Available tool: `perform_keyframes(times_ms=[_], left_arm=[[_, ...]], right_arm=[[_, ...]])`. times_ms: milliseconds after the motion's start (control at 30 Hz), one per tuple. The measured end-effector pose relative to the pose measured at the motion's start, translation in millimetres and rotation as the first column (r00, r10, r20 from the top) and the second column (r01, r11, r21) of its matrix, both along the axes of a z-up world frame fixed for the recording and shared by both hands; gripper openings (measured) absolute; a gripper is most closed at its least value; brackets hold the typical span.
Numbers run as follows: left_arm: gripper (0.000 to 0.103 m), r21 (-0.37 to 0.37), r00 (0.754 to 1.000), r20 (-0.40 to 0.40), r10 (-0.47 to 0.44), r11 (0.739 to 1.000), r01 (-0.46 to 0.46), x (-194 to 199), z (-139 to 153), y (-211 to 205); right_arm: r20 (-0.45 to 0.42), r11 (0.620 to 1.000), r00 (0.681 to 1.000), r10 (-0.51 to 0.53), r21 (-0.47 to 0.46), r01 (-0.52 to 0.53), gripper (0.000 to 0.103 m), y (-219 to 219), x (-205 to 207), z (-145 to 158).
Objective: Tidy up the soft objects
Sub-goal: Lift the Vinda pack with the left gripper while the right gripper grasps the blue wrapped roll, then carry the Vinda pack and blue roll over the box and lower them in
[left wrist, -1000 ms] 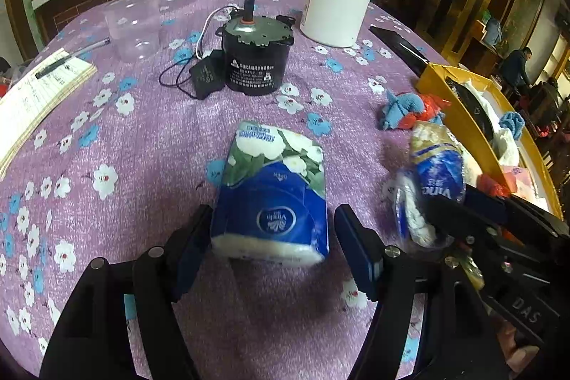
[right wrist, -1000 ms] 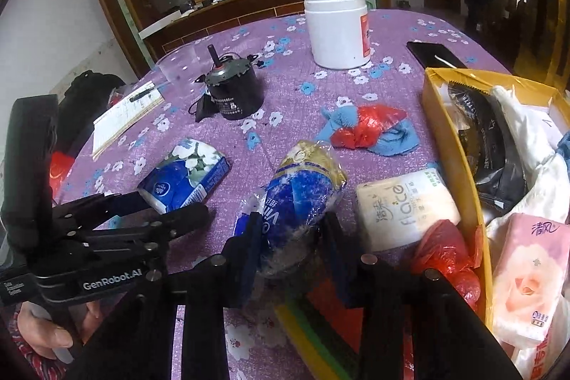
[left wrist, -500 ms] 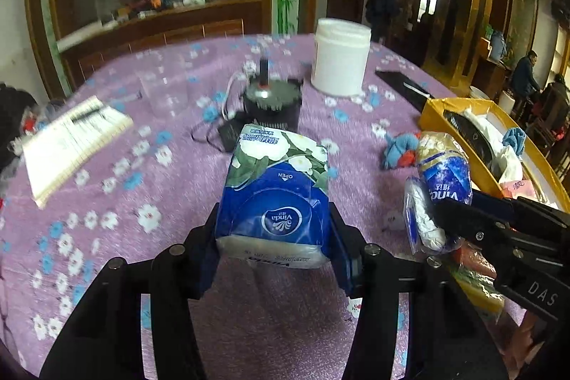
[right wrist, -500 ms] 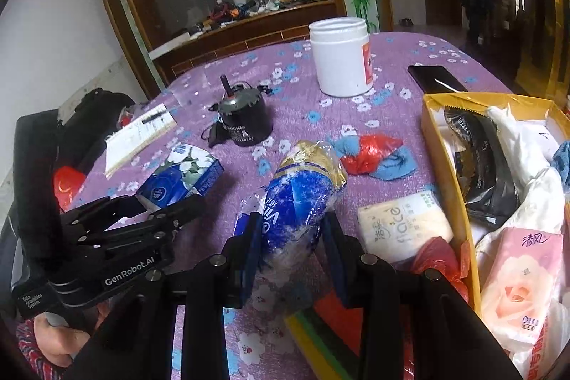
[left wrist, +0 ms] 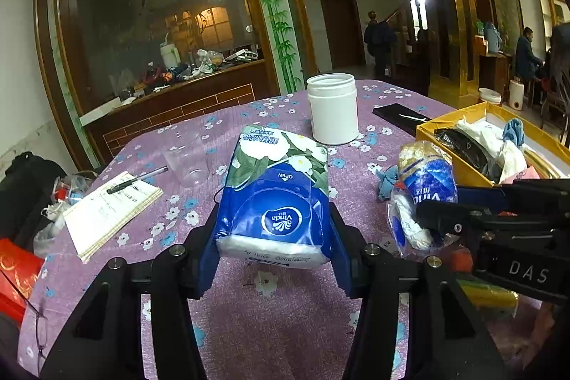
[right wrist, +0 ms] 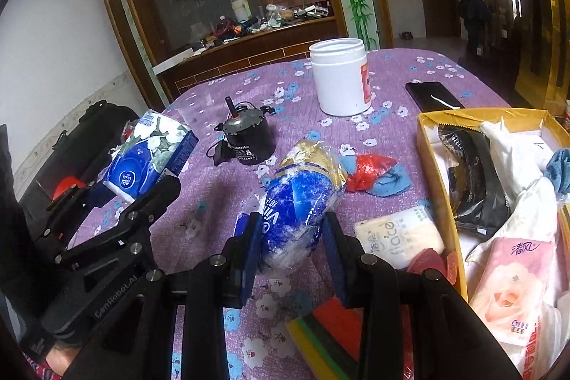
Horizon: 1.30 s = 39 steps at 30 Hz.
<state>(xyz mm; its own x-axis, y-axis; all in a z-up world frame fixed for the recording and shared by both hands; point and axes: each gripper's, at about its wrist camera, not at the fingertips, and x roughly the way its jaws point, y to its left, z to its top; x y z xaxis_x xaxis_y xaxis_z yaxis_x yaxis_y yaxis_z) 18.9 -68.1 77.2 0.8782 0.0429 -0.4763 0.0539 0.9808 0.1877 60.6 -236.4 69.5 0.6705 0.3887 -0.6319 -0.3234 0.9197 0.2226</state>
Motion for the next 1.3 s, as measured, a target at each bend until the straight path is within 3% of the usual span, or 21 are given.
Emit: perform_keyframes(times_ms=[1000, 1300], left_arm=[[0.051, 0.038, 0.999, 0.031, 0.009, 0.999, -0.010, -9.1, 0.9, -7.3], [0.051, -0.071, 0.999, 0.000, -0.039, 0.997, 0.039, -8.3, 12.0, -3.9]], right_arm=[[0.028, 1.000, 1.000, -0.011, 0.013, 0.011, 0.036, -2.7, -5.0, 5.1], [0.045, 0.998, 0.998, -0.035, 0.044, 0.033, 0.036, -14.4, -8.8, 16.6]])
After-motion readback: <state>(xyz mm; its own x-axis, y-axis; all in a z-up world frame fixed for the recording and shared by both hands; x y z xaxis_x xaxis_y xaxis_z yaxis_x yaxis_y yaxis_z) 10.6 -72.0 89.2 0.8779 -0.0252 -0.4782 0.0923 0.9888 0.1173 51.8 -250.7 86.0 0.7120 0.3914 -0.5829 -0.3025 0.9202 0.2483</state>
